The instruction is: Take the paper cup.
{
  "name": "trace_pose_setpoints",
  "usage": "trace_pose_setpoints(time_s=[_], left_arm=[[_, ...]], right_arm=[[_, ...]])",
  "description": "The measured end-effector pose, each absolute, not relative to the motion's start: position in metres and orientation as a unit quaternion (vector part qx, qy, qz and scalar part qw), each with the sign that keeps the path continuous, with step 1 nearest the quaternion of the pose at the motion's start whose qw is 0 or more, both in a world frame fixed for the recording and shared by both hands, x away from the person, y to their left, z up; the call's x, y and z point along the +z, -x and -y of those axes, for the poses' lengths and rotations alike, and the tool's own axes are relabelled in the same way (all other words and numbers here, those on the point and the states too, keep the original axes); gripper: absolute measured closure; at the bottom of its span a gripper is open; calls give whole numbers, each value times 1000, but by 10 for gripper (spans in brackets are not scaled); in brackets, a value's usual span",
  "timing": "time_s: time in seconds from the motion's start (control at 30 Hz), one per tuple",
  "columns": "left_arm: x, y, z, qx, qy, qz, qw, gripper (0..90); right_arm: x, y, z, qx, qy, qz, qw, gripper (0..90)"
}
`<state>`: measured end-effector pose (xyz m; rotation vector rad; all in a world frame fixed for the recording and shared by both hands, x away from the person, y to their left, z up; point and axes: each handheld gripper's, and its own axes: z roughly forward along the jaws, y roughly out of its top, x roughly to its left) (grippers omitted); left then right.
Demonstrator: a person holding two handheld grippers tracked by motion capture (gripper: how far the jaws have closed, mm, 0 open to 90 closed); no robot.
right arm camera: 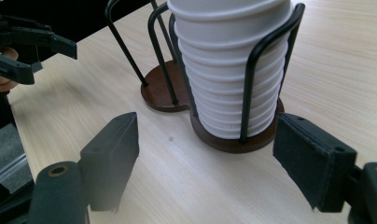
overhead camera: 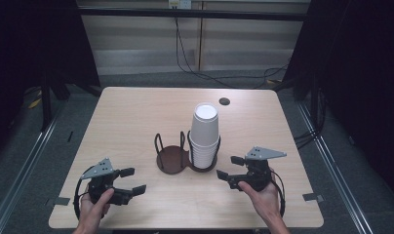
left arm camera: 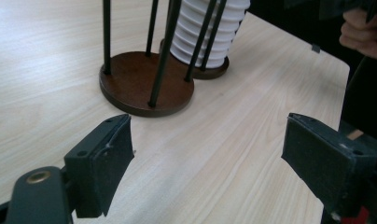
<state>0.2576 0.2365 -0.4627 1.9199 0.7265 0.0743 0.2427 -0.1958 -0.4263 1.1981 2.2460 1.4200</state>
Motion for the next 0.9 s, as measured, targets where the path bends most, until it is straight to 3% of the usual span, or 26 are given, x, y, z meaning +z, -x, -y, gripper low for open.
trace_pose_setpoints(time_s=[0.37, 0.9], left_arm=[[-464, -256, -230, 27, -810, -285, 512, 160], [-463, -256, -231, 34, -809, -293, 508, 163]], right_arm=[[-405, -244, 183, 488, -392, -771, 122, 207], [-373, -260, 188, 506, -396, -754, 139, 255]])
